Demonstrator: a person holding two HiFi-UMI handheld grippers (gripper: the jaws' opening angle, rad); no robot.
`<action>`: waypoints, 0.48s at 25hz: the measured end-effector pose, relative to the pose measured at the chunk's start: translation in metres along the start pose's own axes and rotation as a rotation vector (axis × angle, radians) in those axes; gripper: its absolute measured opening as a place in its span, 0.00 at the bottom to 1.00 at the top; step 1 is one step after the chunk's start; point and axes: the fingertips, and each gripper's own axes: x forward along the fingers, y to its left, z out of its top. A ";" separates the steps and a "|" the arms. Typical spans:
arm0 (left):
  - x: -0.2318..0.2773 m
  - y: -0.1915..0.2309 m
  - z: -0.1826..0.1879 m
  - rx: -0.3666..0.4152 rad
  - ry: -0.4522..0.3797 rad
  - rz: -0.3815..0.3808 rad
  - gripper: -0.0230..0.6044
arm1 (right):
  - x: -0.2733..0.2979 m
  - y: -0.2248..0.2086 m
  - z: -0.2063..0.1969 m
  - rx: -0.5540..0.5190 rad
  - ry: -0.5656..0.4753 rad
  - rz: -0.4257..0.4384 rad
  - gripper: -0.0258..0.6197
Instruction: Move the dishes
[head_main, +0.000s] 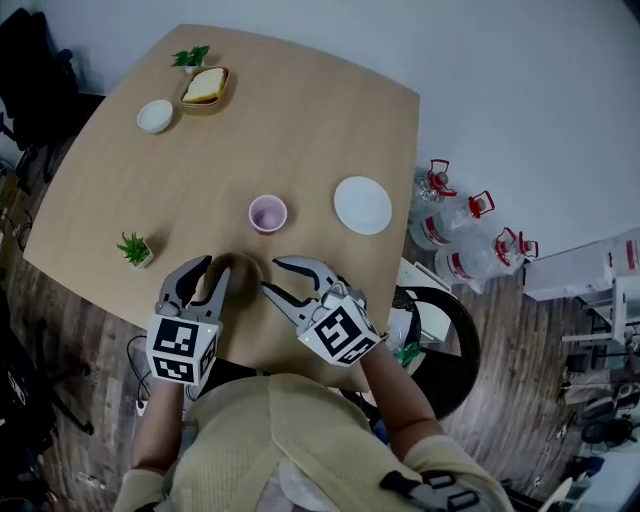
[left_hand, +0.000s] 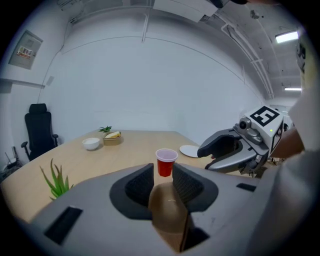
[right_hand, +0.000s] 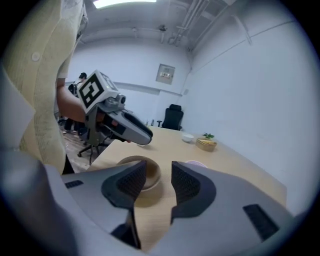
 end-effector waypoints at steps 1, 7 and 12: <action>0.003 -0.004 0.003 0.008 -0.001 -0.013 0.23 | -0.004 -0.009 -0.001 0.039 -0.005 -0.045 0.30; 0.020 -0.027 0.020 0.044 -0.037 -0.076 0.23 | -0.041 -0.071 -0.029 0.394 -0.045 -0.336 0.29; 0.041 -0.058 0.033 0.090 -0.064 -0.146 0.23 | -0.078 -0.114 -0.066 0.633 -0.055 -0.565 0.29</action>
